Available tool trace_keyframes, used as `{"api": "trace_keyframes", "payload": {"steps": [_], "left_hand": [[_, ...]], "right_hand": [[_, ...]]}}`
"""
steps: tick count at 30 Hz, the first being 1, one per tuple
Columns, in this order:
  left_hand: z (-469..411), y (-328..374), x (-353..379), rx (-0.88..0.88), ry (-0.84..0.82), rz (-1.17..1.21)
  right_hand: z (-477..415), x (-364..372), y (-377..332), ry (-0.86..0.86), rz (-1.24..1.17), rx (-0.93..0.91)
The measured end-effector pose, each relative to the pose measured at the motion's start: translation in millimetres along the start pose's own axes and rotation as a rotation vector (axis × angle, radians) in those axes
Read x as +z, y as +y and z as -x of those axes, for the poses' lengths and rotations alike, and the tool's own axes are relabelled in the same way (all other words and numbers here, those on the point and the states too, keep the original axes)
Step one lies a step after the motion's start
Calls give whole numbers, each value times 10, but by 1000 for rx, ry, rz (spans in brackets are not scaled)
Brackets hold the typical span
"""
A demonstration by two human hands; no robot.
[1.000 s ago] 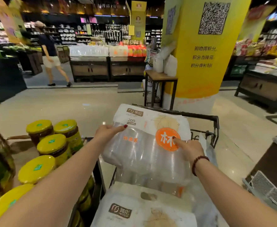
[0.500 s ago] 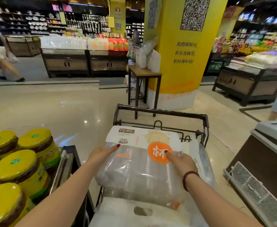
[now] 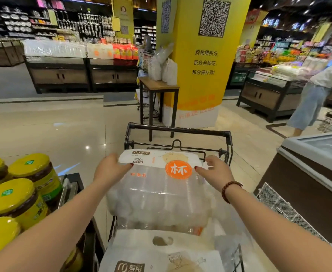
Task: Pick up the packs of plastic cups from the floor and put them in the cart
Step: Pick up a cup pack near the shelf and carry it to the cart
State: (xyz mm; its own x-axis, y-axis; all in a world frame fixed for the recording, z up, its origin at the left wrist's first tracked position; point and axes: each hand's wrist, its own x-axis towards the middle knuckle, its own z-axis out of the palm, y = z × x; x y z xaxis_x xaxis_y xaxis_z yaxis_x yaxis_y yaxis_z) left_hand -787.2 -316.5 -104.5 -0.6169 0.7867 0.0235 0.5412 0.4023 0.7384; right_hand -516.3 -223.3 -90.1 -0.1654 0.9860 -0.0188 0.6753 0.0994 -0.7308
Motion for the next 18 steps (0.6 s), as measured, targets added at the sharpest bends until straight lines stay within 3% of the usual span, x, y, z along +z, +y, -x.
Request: {"api": "trace_keyframes", "payload": {"steps": [4, 7, 11, 18], "left_hand": [[67, 408, 32, 193, -43, -94], [270, 768, 205, 370, -78, -220], [678, 1271, 603, 616, -184, -290], [1745, 2250, 1423, 973, -341, -390]], "right_hand": [[72, -466, 44, 48, 342, -159], [248, -814, 220, 103, 527, -177], [602, -1294, 589, 133, 690, -115], [1589, -2210, 1489, 257, 774, 81]]}}
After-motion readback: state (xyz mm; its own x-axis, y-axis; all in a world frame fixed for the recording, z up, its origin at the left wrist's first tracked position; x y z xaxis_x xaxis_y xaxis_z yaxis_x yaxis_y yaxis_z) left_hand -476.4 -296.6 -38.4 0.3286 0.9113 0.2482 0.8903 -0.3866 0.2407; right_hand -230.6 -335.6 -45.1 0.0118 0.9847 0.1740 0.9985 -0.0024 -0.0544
